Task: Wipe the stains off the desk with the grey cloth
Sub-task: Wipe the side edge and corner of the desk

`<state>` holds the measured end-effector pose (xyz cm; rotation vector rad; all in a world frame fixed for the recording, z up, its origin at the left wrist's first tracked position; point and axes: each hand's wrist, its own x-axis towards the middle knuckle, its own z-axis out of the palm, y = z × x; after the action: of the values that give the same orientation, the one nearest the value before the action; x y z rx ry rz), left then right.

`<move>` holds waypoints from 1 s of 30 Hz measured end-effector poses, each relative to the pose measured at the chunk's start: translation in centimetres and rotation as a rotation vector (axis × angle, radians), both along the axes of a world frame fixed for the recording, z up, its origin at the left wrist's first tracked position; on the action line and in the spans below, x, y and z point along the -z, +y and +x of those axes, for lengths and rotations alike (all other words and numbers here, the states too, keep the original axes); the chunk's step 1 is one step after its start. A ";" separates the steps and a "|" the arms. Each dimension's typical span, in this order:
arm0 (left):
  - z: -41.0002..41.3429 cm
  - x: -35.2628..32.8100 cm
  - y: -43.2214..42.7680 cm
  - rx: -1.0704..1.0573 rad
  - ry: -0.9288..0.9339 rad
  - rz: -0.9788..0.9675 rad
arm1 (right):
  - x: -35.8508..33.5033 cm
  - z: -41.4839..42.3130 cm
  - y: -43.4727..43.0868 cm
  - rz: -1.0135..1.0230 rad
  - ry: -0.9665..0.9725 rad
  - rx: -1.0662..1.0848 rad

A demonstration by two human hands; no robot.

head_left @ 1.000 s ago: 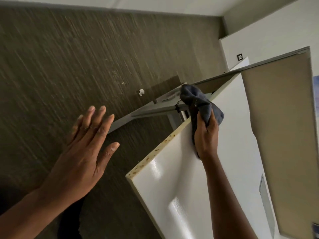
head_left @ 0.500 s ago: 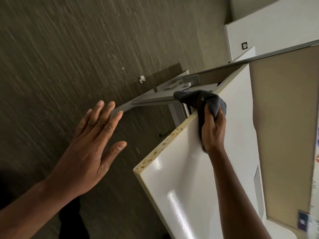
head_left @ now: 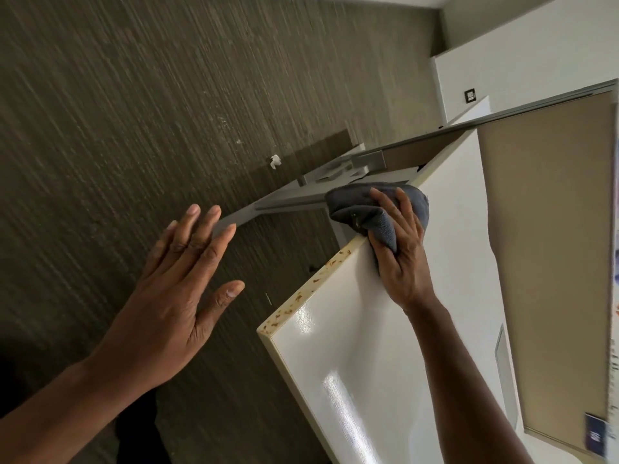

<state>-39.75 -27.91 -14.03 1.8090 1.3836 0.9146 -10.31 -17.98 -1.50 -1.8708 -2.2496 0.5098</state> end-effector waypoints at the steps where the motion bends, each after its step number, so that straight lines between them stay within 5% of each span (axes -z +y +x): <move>1: 0.0 -0.1 0.0 -0.001 -0.002 -0.002 | 0.0 0.1 0.0 0.002 -0.009 -0.008; 17: 0.4 -0.5 -0.6 -0.004 0.010 -0.028 | -0.9 -0.9 0.1 -0.046 -0.147 -0.166; 30: 0.2 -0.7 -0.8 -0.029 -0.004 -0.010 | -0.5 -3.7 -2.8 0.007 -0.015 -0.208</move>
<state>-39.57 -28.69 -13.30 1.7830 1.4125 0.9242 -14.06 -20.77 -1.04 -1.6508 -2.4665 0.5181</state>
